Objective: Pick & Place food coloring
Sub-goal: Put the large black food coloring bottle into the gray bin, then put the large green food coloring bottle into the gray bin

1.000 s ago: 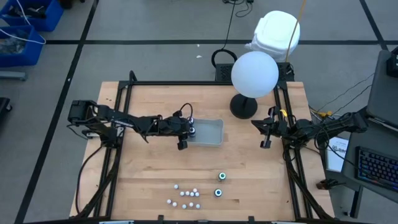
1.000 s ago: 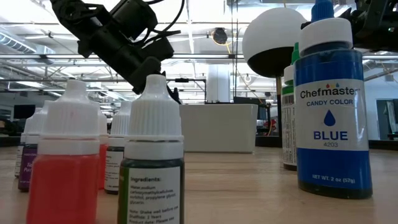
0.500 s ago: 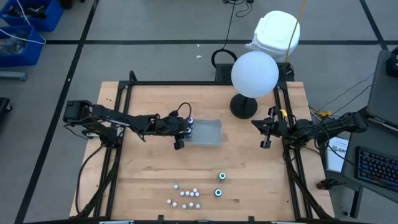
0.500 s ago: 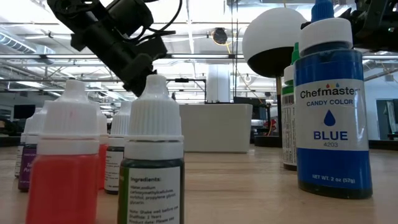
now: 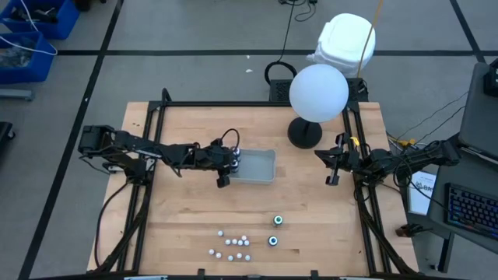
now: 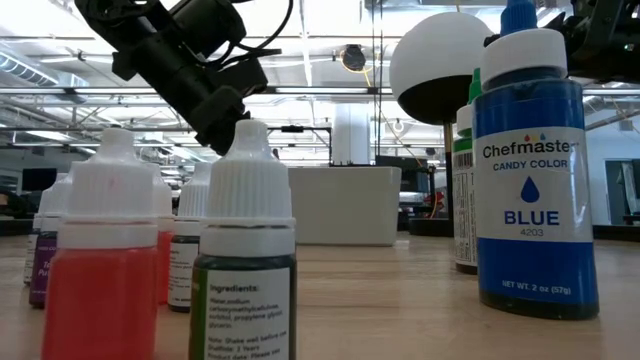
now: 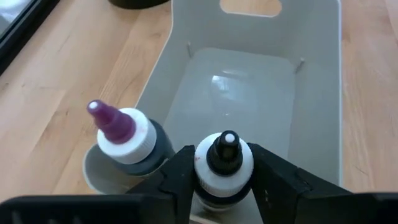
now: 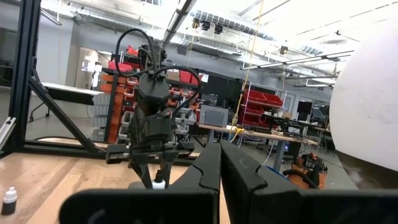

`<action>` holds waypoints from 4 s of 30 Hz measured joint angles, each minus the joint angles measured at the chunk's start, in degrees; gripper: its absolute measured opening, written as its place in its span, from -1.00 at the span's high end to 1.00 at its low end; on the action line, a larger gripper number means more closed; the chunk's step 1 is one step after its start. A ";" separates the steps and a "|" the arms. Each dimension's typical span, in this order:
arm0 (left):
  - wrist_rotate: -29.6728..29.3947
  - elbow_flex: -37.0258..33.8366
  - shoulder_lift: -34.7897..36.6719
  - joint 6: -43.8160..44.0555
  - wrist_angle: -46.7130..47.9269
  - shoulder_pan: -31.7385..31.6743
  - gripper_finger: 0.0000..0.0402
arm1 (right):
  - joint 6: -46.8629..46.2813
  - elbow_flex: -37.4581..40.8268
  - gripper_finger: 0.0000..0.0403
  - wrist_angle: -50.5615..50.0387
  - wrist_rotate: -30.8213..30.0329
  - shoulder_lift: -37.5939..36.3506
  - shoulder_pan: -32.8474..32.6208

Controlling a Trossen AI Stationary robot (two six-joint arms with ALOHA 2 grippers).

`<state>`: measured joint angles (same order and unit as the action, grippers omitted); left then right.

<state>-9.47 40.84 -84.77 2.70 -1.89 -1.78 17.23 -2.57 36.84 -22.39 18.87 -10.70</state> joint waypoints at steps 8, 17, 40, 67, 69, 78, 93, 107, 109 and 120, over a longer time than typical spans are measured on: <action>0.01 0.00 -0.01 -0.12 0.05 0.00 -0.07 | -0.01 0.00 1.00 0.00 -0.01 0.00 0.00; 0.67 0.02 -0.02 -4.69 -4.85 0.00 -0.15 | 0.00 0.00 1.00 -0.01 0.00 0.00 -0.01; 6.09 -3.95 31.91 -18.05 3.15 5.63 0.67 | -0.01 0.00 1.00 -0.24 0.00 0.02 0.00; 12.57 -26.45 62.59 -25.11 -6.51 3.78 0.97 | -0.01 0.00 1.00 -0.24 -0.01 0.02 -0.01; 13.08 -26.45 64.28 -24.90 -4.80 2.41 0.98 | -0.02 0.00 1.00 -0.23 -0.02 0.02 0.00; 21.32 -26.45 70.08 -21.47 0.50 -2.87 0.98 | -0.02 -0.01 1.00 -0.24 -0.02 0.02 0.00; 19.93 -33.26 77.58 -22.12 -0.02 -1.49 0.99 | -0.82 0.00 1.00 -0.31 -0.02 0.02 0.00; 20.44 -34.27 80.67 -21.00 2.81 -1.49 0.98 | -1.01 -0.01 1.00 -0.24 -0.02 0.02 -0.01; 20.44 -34.27 80.67 -21.00 2.82 -1.49 0.98 | -1.03 -0.01 1.00 -0.24 -0.02 0.02 -0.02; 19.45 -34.25 80.67 -20.37 3.03 -1.49 0.97 | -0.92 0.00 1.00 -0.26 -0.02 0.02 -0.02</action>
<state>9.98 6.59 -4.10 -17.67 1.15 -3.27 16.32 -2.57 36.58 -22.41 18.90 -10.72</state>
